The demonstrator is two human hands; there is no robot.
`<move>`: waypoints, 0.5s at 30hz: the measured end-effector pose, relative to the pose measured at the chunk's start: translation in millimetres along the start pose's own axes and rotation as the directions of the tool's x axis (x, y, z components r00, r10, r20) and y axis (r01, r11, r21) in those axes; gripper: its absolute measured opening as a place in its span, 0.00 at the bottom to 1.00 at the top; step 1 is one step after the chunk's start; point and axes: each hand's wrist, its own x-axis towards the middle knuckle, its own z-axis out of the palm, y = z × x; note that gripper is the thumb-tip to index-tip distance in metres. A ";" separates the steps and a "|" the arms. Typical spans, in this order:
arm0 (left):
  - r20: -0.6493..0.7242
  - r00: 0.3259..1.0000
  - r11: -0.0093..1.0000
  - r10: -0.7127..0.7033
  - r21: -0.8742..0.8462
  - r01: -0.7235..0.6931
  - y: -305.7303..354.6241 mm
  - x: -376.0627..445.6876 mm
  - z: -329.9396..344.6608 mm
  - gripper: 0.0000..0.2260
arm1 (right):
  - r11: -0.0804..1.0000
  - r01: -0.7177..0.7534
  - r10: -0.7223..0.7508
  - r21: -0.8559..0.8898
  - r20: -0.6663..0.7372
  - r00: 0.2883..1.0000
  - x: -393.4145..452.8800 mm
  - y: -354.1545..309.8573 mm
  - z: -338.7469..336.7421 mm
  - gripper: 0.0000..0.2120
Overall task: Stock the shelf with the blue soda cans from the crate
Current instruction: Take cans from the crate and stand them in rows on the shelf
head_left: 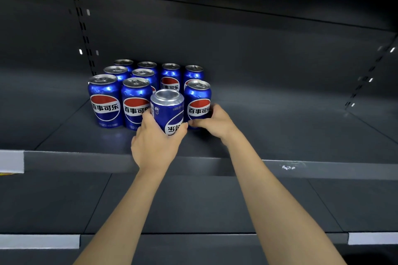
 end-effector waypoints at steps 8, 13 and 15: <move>-0.004 1.000 1.000 0.016 0.023 -0.016 -2.2 0.9 1.9 0.32 | 0.997 0.007 -0.013 -0.072 -0.081 0.997 12.7 -12.3 10.9 0.31; -0.015 1.000 0.999 0.018 0.028 -0.018 -2.5 1.3 2.8 0.32 | 0.992 -0.014 0.002 -0.124 -0.097 0.995 24.5 -19.7 14.2 0.30; -0.017 1.000 0.999 0.022 0.028 -0.021 -2.7 1.4 3.0 0.32 | 0.991 -0.028 0.015 -0.129 -0.103 0.995 28.5 -20.7 14.3 0.30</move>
